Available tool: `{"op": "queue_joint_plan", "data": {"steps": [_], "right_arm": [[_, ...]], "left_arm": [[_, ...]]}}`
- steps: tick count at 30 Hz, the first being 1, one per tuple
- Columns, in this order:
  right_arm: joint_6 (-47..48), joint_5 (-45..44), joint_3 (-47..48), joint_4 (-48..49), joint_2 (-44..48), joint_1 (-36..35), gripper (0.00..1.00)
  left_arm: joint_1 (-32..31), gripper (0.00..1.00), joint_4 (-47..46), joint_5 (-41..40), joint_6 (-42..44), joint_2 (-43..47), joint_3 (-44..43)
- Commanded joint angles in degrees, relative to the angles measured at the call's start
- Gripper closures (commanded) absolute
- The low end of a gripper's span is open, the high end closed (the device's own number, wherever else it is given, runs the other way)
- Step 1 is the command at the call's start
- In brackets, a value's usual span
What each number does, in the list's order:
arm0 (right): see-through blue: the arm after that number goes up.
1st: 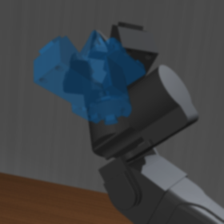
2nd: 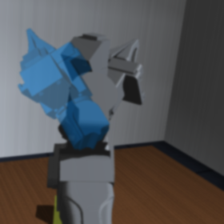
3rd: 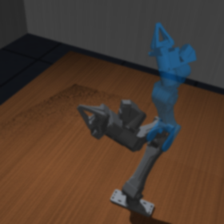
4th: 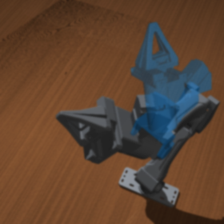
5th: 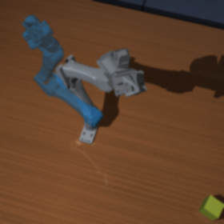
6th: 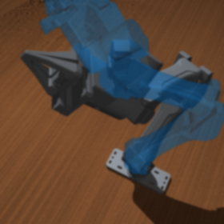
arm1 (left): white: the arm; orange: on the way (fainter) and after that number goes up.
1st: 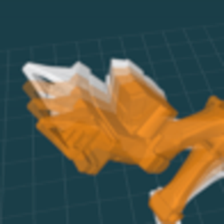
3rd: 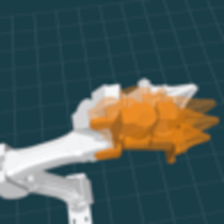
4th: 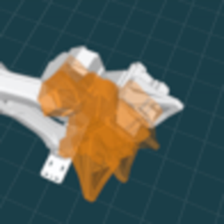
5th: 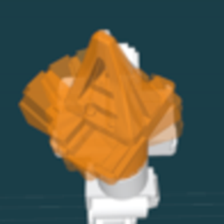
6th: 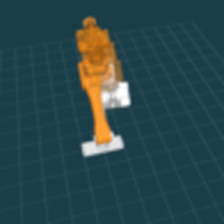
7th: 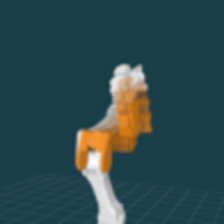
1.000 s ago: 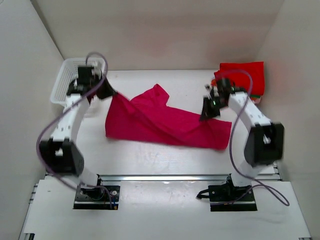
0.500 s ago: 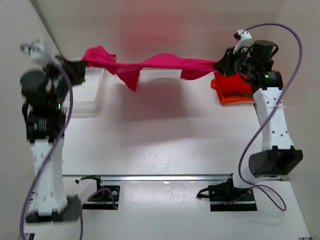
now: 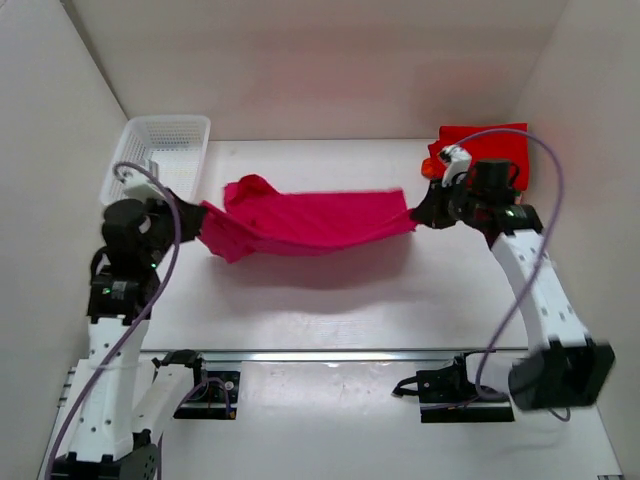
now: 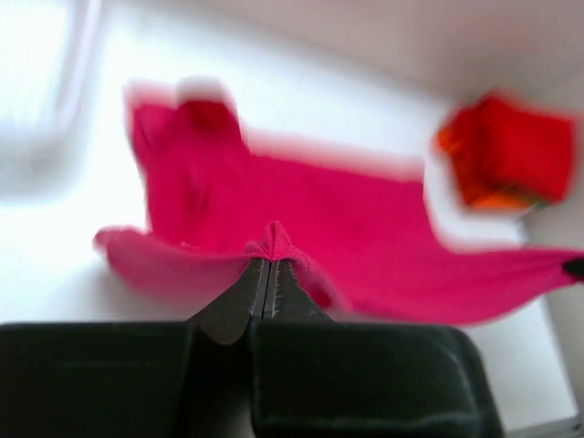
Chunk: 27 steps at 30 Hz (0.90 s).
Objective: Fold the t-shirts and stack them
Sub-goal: Flatten out the tshirt
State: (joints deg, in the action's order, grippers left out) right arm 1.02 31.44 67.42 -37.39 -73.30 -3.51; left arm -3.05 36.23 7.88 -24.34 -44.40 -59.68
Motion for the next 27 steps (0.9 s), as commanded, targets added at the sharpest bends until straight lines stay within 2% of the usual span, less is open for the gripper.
{"op": "queue_joint_plan", "data": {"steps": [1,4,7,10,13,15,18,21,22,23,24,27], "right_arm": [[-4.96,1.77,5.0,6.81,14.57,0.25,1.0],[-6.11,5.54,6.67,7.24,15.38,3.06,1.0],[-4.89,6.18,8.78,6.72,11.0,3.42,1.0],[-2.6,3.64,12.82,5.57,3.28,1.4,1.0],[0.91,2.66,19.75,5.22,-6.12,-0.18,1.0],[2.67,1.17,24.49,6.09,-13.94,-1.15,1.0],[4.17,0.46,36.42,4.52,-22.57,-1.24,1.0],[5.31,0.12,54.58,-0.99,-35.39,-1.06,1.0],[5.22,-0.67,62.84,-1.89,-37.25,-1.5,1.0],[5.14,0.19,66.66,-3.38,-39.53,-1.33,1.0],[3.83,1.42,68.44,-1.22,-38.68,-0.28,1.0],[0.23,4.41,62.42,6.17,-33.16,2.44,1.0]], "left_arm": [[-1.43,1.0,-2.92,-1.82,0.18,0.55,-14.04],[-1.87,1.0,-4.14,1.86,-2.54,-1.21,-14.33],[-0.99,1.0,-8.09,4.77,-4.4,-3.84,-11.42],[-0.82,1.0,-9.24,4.95,-3.97,-9.71,-11.68],[-0.03,1.0,-10.21,4.52,-1.86,-17.44,-15.8],[1.37,1.0,-11.43,4.43,-1.24,-24.82,-21.41],[2.96,1.0,-11.18,3.9,-0.01,-33.45,-31.26],[4.62,1.0,-8.3,3.72,0.43,-45.12,-50.99],[5.59,1.0,-6.54,3.72,0.43,-46.46,-54.11],[6.03,1.0,-5.39,3.64,0.78,-48.48,-60.49],[6.3,1.0,-5.03,3.81,0.78,-49.19,-65.6],[7.79,1.0,-3.8,3.02,0.43,-47.8,-72.32]]}}
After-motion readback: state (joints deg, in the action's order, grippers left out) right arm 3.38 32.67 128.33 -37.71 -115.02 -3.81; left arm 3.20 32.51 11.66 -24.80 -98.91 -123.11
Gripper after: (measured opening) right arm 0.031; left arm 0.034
